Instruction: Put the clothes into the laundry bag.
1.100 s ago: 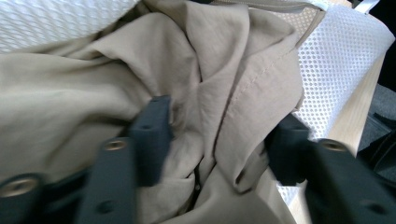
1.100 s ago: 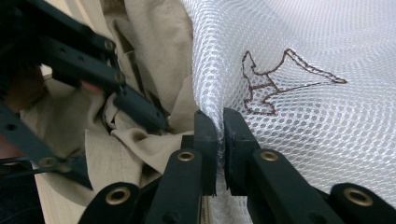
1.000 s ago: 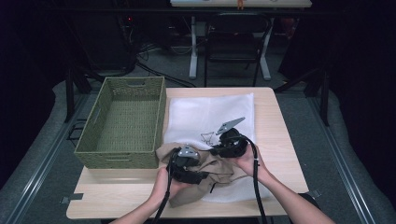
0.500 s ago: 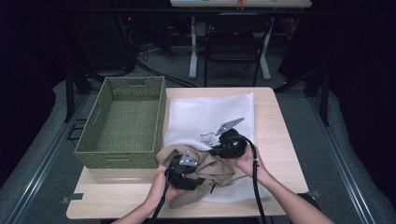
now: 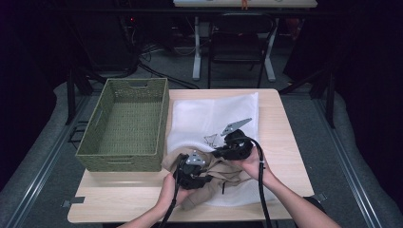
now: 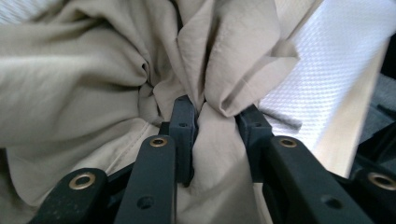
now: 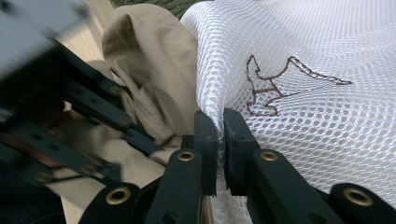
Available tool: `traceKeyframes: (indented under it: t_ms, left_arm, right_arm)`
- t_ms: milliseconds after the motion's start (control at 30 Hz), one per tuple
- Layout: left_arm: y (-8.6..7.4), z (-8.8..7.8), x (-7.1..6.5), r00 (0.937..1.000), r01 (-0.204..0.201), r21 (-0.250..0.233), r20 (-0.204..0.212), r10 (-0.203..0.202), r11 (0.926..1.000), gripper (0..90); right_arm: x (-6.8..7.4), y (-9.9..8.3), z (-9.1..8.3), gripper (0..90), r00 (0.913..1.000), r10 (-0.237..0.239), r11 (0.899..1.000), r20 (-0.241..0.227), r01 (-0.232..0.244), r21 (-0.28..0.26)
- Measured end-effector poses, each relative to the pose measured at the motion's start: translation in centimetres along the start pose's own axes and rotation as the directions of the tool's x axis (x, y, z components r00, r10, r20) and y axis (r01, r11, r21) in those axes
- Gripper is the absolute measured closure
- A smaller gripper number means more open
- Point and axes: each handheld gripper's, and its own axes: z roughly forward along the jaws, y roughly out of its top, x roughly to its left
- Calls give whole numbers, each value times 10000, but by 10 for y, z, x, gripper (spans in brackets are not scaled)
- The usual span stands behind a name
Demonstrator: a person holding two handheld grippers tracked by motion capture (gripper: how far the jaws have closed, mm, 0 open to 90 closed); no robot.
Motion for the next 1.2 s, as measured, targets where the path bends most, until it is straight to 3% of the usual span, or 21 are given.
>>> traceKeyframes:
  t_ms: [133, 233, 333, 467, 567, 633, 667, 800, 867, 1033, 1100, 1133, 1167, 1200]
  left_arm:
    - [0, 0, 3, 9998, -138, 92, 143, 136, 9999, 682]
    - [1, -9, 4, 9989, -387, 36, 282, 386, 9992, 602]
    - [2, -27, 0, 9976, -675, -108, 122, 677, 9977, 486]
    - [-1, -39, 0, 9960, -896, -38, -61, 896, 9960, 331]
    - [-11, -29, 8, 9972, -729, 392, 224, 720, 9966, 293]
    - [-14, -23, 10, 9953, -924, 478, 323, 909, 9946, 308]
    - [-17, -14, 10, 9937, -1103, 660, 273, 1087, 9917, 389]
    - [-17, -5, 11, 9931, -974, 557, 713, 933, 9937, 626]
    - [-16, -2, 8, 9928, -946, 525, 788, 903, 9941, 694]
    - [-11, -4, 3, 9935, -717, 222, 898, 694, 9972, 776]
    - [-5, -8, -3, 9953, -681, -111, 677, 687, 9976, 791]
    - [-3, -7, -4, 9951, -621, -119, 759, 628, 9980, 791]
    - [-2, -5, -6, 9966, -645, -148, 508, 652, 9978, 789]
    - [-3, -2, -6, 9966, -622, -129, 540, 628, 9980, 785]
  right_arm:
    - [1, -2, 4, 858, 9998, -148, 9996, 104, 145, 224]
    - [0, -3, 4, 857, 9999, -101, 9997, 127, 98, 243]
    - [-2, -4, 5, 857, 9999, -25, 9997, 136, 21, 256]
    - [-3, -4, 4, 857, 9999, -58, 9998, 156, 55, 212]
    - [-3, -4, 4, 857, 9999, 55, 9996, 136, -59, 260]
    - [-4, -4, 5, 857, 9999, -2, 9997, 121, -1, 240]
    - [-2, -3, 5, 857, 9999, 8, 9997, 140, -11, 260]
    - [-1, -3, 6, 859, 9999, 11, 9997, 100, -13, 257]
    - [-2, -3, 6, 859, 10000, 69, 9997, 64, -71, 215]
    - [0, -1, 2, 859, 10000, 86, 9999, -24, -86, 80]
    - [2, 0, -1, 859, 9999, 45, 9999, -106, -46, -120]
    - [2, 0, -1, 859, 9998, 96, 9998, -191, -100, -179]
    - [2, 0, -1, 859, 9998, 78, 9998, -183, -81, -180]
    - [2, 0, -1, 859, 9999, 46, 9999, -159, -48, -127]
